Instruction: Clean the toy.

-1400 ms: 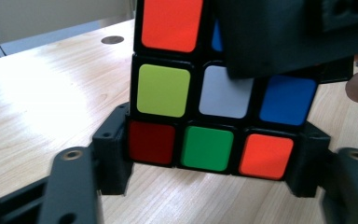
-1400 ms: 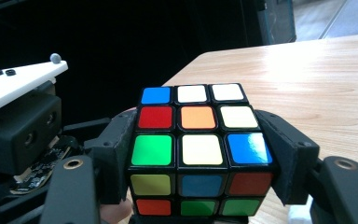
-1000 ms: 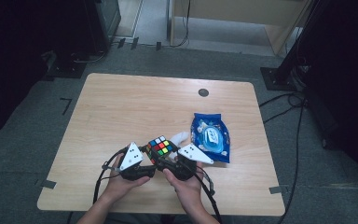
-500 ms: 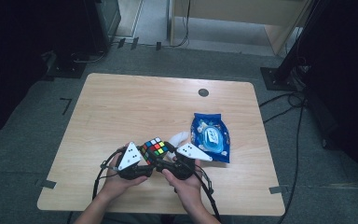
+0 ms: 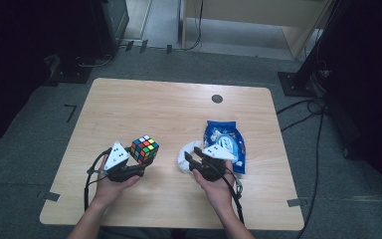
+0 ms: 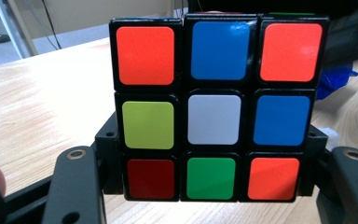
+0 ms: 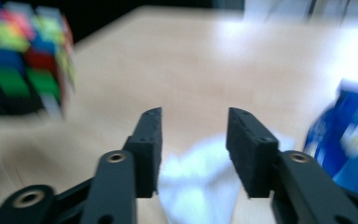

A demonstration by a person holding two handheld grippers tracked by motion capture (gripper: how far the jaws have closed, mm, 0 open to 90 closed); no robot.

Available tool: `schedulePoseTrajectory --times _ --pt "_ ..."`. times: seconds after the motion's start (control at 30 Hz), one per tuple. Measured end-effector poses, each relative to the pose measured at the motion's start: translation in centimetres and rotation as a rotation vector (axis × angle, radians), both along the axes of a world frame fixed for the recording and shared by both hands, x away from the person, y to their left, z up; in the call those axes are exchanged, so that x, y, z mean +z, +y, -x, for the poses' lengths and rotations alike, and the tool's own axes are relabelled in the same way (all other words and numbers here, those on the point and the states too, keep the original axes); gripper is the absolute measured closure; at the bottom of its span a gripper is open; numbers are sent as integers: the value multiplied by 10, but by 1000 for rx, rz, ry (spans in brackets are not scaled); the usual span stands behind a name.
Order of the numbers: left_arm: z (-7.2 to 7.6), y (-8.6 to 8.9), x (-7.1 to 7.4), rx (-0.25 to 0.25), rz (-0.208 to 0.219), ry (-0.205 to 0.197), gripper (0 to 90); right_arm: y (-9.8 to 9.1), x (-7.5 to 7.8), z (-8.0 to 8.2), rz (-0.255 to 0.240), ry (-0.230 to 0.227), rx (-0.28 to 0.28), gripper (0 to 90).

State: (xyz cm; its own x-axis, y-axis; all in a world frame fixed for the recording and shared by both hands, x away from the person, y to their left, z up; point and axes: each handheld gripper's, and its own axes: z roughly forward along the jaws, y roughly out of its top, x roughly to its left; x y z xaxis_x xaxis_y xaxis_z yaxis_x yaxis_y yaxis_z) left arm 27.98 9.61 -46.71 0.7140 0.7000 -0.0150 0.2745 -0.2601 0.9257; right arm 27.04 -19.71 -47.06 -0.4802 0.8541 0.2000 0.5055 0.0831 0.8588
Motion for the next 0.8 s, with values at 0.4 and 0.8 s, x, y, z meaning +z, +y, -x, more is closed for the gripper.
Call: schedulePoseTrajectory --times 0.4,0.8 --pt "4 -9 -2 -35 -26 -3 337 16 -38 -3 167 128 -13 826" --pt "3 -10 -4 -38 -33 6 338 40 -44 3 -14 177 152 717"
